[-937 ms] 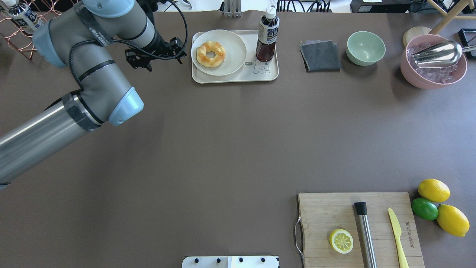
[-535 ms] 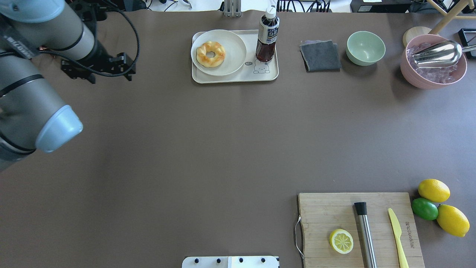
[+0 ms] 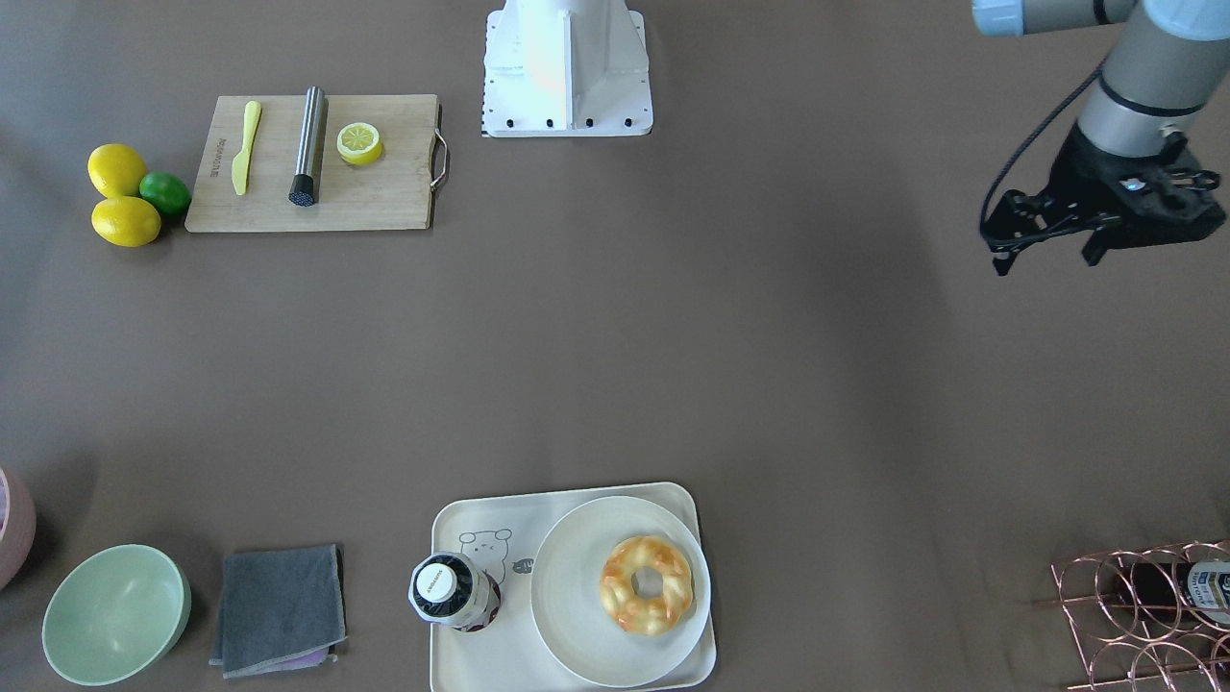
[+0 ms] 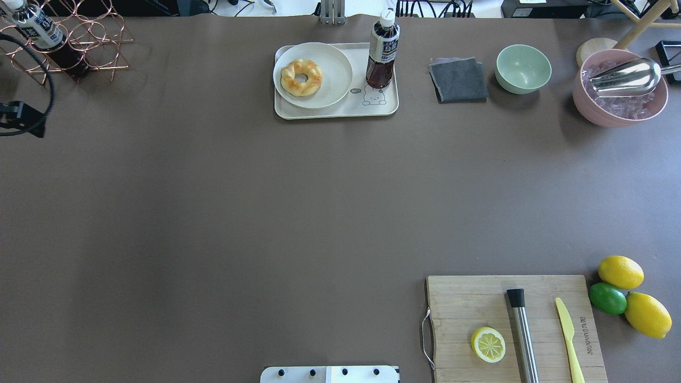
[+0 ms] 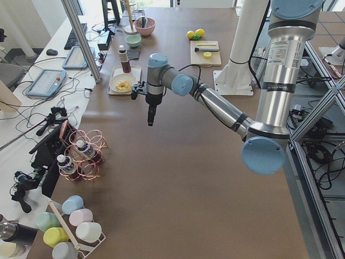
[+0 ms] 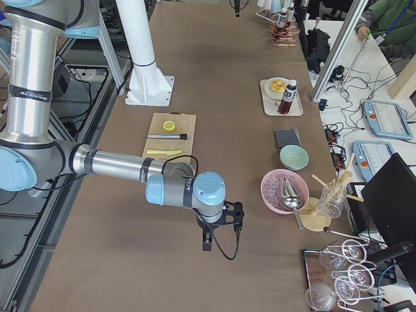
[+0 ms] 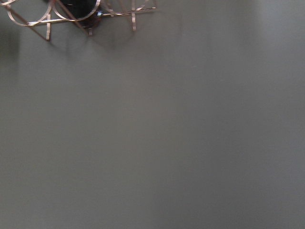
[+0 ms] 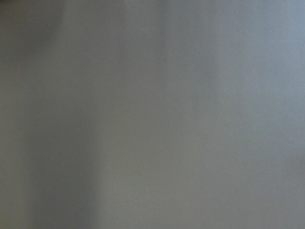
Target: Place donut on tray
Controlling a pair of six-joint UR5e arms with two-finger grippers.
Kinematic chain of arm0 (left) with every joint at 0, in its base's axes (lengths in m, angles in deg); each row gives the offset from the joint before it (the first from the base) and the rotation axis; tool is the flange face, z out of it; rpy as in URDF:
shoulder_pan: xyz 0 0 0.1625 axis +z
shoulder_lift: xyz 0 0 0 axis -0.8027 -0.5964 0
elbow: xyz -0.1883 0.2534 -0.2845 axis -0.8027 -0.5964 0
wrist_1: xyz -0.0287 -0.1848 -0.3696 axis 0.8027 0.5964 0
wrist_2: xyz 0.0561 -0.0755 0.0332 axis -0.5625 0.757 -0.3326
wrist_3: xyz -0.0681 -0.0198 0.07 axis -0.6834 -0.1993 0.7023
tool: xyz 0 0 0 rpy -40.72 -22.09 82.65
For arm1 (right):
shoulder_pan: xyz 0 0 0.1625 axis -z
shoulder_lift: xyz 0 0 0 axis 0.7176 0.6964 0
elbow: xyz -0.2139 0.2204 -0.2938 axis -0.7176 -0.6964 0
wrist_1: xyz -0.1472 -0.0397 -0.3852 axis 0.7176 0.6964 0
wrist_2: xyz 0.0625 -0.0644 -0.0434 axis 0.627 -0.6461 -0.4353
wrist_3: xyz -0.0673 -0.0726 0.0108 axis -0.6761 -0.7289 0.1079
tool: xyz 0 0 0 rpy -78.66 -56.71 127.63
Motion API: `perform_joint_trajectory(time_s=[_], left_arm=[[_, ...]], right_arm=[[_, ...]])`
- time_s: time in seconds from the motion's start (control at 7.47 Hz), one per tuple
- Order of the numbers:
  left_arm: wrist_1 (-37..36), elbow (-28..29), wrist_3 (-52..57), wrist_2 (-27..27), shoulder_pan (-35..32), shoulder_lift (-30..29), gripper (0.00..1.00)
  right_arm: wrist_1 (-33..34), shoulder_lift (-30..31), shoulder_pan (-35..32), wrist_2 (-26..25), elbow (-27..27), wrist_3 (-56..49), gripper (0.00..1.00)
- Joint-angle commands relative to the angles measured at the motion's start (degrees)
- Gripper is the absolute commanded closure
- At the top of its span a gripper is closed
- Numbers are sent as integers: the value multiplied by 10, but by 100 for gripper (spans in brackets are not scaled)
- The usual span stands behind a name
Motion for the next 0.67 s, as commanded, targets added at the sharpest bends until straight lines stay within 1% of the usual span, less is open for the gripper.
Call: perform_joint_trajectory(time_s=[0.0, 0.13, 0.27, 0.4, 0.54], left_arm=[[11, 67, 228, 83, -144, 38, 1], [11, 91, 284, 118, -178, 52, 1], [16, 105, 297, 122, -194, 52, 1], [48, 122, 298, 123, -198, 62, 1], [96, 142, 297, 128, -199, 78, 1]], right_arm=[[0, 5, 0, 0, 2, -1, 1], [-1, 6, 0, 0, 3, -1, 1], [-1, 6, 0, 0, 3, -1, 1], [0, 6, 0, 0, 3, -1, 1], [-1, 7, 0, 0, 4, -1, 1]])
